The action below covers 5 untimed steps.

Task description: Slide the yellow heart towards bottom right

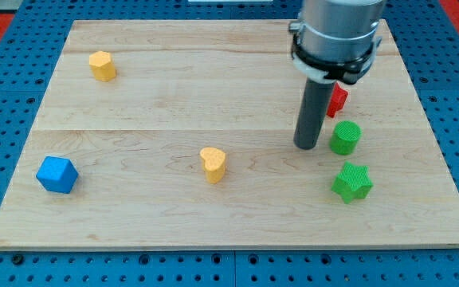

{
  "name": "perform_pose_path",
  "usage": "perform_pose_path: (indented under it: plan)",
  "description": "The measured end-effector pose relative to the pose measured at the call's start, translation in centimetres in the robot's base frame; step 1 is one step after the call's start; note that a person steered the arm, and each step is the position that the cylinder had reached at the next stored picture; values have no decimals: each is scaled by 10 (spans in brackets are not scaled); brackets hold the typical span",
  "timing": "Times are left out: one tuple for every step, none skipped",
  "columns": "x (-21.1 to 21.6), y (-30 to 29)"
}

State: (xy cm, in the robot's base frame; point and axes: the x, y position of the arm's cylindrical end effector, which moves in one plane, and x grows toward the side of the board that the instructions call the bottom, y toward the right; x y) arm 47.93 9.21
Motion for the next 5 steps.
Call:
perform_pose_path:
  plan:
    - [36, -13]
    - [70, -33]
    - [83, -78]
    - [80, -146]
    - [51, -184]
